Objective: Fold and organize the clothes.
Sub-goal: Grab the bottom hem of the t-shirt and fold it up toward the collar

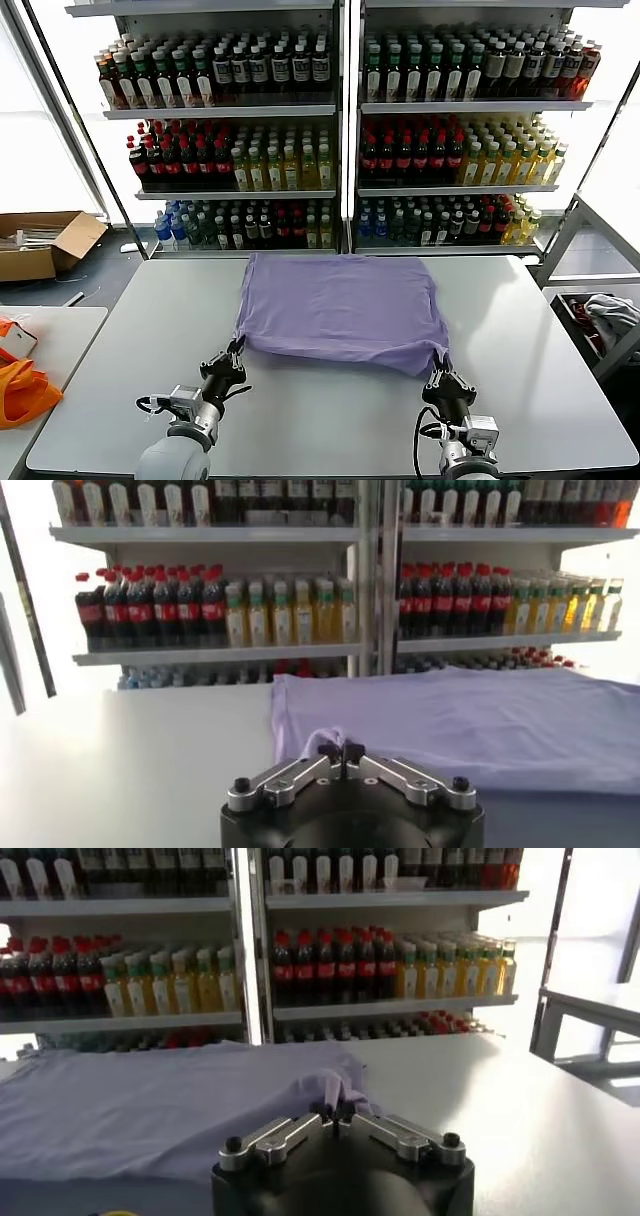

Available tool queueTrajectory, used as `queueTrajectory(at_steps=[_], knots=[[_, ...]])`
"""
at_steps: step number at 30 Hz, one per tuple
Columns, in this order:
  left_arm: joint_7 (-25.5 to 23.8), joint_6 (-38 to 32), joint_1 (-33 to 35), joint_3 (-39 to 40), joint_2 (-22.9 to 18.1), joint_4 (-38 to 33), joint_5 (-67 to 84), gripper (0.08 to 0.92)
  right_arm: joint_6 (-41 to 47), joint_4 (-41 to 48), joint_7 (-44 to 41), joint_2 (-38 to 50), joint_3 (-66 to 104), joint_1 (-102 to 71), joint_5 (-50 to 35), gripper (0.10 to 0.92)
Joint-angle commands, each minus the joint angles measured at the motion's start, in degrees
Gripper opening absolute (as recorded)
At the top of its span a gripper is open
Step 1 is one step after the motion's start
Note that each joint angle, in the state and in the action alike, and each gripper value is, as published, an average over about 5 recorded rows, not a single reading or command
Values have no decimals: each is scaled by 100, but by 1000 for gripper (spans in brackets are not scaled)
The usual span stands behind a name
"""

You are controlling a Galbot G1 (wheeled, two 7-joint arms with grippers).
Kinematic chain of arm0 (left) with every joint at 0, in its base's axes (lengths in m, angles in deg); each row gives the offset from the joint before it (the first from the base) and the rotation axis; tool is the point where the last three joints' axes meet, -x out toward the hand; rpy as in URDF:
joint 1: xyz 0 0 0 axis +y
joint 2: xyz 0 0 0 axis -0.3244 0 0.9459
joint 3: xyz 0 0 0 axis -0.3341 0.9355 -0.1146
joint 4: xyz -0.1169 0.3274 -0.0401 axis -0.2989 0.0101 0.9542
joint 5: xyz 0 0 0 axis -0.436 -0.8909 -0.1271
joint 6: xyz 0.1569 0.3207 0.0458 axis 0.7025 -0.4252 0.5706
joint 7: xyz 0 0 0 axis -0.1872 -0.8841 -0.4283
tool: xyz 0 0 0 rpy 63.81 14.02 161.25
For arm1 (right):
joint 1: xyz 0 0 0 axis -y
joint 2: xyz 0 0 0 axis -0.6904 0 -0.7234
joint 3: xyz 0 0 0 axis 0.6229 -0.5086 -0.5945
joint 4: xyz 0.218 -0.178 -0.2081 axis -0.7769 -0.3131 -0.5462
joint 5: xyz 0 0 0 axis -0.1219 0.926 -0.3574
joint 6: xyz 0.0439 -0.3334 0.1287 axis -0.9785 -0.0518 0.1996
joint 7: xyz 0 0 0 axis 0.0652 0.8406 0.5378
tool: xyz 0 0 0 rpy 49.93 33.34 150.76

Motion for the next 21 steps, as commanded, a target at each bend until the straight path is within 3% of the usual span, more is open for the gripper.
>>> queueTrajectory(at_steps=[1,21], knots=[[-16,-123,-550,110,167,232,197,88,-32,508,-82,-10,54,940,40,109],[28,13,-1579,642,325,1568,191,88,490,1867,-423,-50,-411,2021,142,109]])
